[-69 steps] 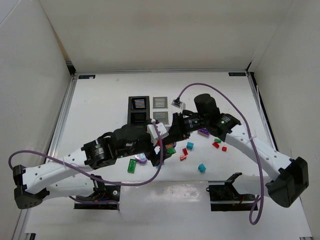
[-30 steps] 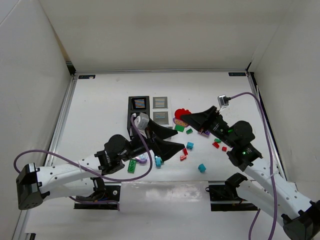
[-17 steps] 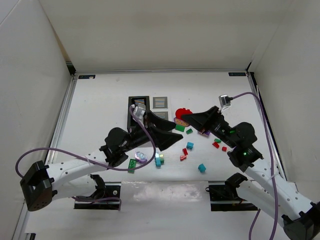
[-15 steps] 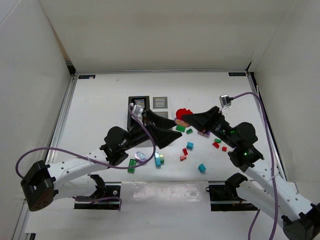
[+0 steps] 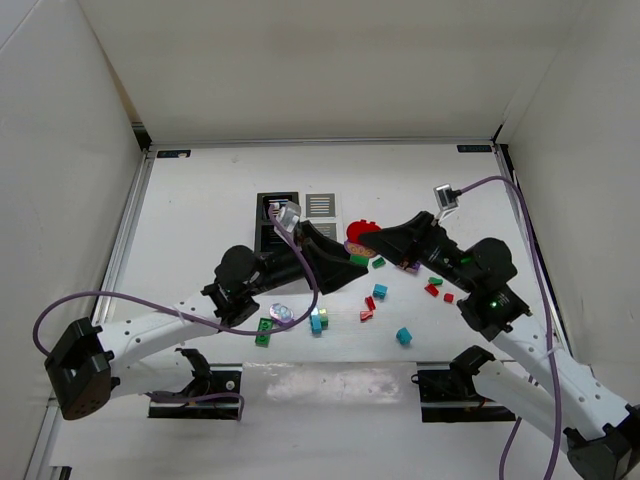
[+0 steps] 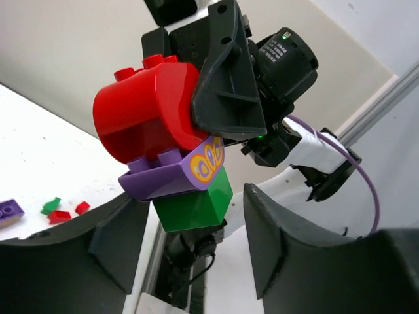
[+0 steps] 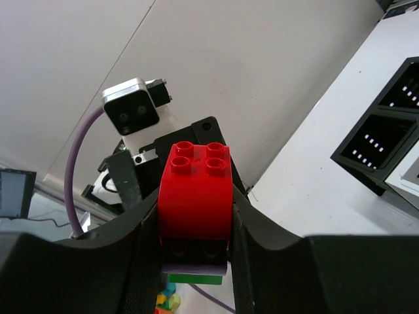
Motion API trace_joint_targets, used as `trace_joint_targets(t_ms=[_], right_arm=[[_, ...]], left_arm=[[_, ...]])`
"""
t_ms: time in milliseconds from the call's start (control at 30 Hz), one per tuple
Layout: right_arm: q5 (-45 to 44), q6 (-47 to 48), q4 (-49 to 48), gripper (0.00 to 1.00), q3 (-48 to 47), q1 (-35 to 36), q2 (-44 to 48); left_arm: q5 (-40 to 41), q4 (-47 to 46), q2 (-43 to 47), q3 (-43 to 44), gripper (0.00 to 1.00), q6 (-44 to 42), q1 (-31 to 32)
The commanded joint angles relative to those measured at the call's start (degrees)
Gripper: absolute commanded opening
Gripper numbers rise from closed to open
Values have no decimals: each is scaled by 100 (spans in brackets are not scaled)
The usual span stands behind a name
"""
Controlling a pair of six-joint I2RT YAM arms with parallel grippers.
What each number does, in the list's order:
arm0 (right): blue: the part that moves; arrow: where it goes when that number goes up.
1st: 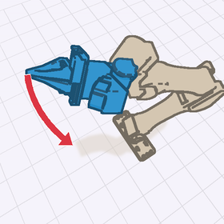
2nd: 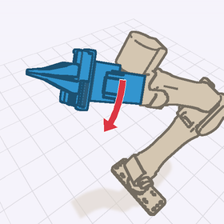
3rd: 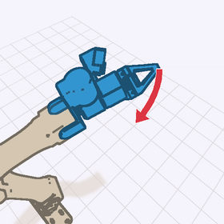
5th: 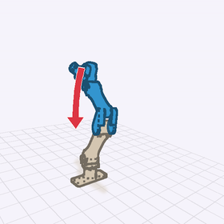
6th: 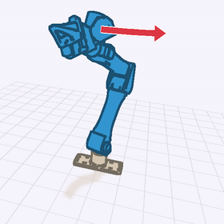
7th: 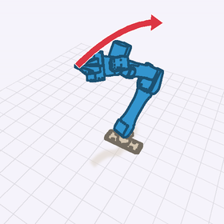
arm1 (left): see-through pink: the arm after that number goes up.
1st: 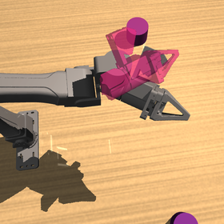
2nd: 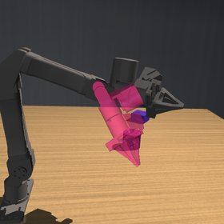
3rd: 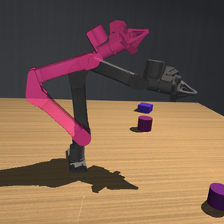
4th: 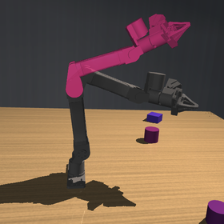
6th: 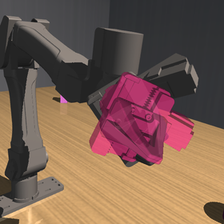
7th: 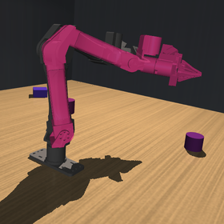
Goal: Sort the legos into containers by color
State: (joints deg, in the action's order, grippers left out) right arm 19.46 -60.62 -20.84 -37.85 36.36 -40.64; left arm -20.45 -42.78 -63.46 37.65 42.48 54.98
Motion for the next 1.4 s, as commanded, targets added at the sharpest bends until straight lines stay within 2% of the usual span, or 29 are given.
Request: trace_joint_targets(t_ms=[0,200,367,533,733,833,867,933,967,1000,1033,1067,1100,1133,1200,1367], right_arm=[[136,182,-165,0,-188,-59,-75],[233,270,-17,0,-241,3,-75],[295,419,141,0,-258,29,-40],[41,936,764,0,-372,126,109],[-110,1404,1257,0,-724,-445,320],[152,1430,1258,0,-829,-1129,320],[224,1361,1258,0,-865,-1409,311],[495,1273,1284,0,-874,-1814,320],[567,1255,1302,0,-874,-1956,355],[707,1237,1467,0,-874,-2349,373],[769,1237,1547,0,-865,-2457,408],[909,1254,1626,0,-847,-2571,521],[936,1428,1845,0,-839,-2773,557],[945,1500,2064,0,-839,-2949,610],[963,1832,2776,0,-847,-3186,803],[866,2308,3621,0,-856,-3363,944]], left_arm=[[-232,-11,141,181,65,-99,13],[-223,51,220,190,60,-108,30],[-232,50,229,173,51,-3,30],[-232,104,238,85,44,138,30],[-197,499,405,-56,42,182,21],[-83,920,536,-100,42,156,21],[40,1391,624,-65,42,103,30],[276,1745,712,-21,42,-11,22],[435,2443,747,136,42,-46,13],[1228,3564,817,459,42,-90,13],[1575,4872,818,637,42,-143,-13],[1944,5476,766,1126,42,-170,-66],[2957,6048,713,1339,41,-91,-119],[3168,7420,512,1925,41,14,-198],[3720,8237,379,2384,41,-38,-697],[3890,8583,160,2721,45,-328,-1198]])
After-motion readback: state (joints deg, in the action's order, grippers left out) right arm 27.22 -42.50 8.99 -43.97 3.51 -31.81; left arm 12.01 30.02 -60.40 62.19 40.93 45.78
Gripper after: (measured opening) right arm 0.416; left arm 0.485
